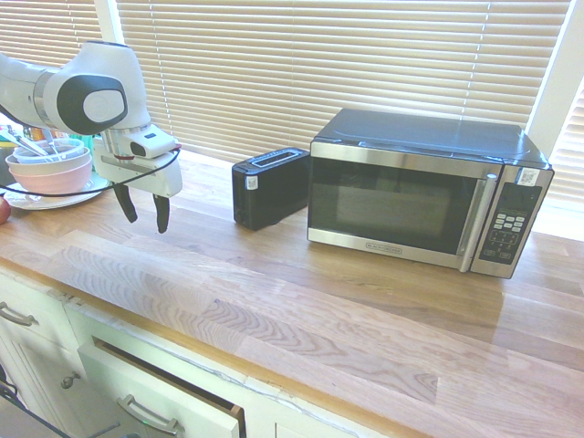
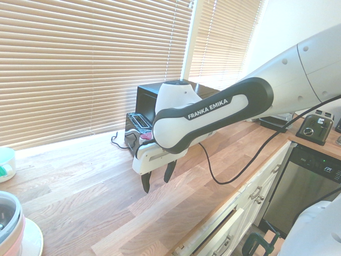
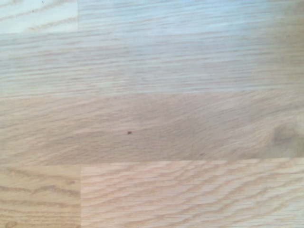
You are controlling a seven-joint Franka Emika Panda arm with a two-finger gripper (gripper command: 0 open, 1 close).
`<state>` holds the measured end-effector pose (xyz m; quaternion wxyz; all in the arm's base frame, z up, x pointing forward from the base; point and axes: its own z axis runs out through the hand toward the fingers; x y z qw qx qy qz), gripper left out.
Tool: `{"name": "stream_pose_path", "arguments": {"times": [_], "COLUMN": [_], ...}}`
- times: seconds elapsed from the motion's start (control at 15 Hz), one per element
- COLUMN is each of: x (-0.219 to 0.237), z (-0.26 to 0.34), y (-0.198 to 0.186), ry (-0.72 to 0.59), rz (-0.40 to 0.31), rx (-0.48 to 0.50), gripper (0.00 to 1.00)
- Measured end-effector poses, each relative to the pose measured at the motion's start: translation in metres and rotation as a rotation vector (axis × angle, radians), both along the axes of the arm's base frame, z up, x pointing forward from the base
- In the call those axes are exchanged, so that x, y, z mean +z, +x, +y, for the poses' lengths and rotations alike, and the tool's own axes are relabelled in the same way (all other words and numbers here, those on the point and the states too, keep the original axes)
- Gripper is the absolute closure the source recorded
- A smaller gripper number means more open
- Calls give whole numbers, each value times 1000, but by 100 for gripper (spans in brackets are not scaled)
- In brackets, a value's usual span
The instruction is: Press the toaster
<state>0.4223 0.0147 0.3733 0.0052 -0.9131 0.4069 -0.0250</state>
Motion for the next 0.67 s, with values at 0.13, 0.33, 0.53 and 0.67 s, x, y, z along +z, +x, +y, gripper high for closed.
{"name": "stream_pose_path", "arguments": {"times": [0.13, 0.33, 0.53, 0.67], "x": [-2, 1, 10, 18], "z": [-1, -3, -20, -33], "y": [0, 3, 12, 18], "ry": [0, -10, -47, -72], "rz": [3, -31, -129, -196], "rx": [6, 5, -58, -105], "gripper": [0, 0, 0, 0]}}
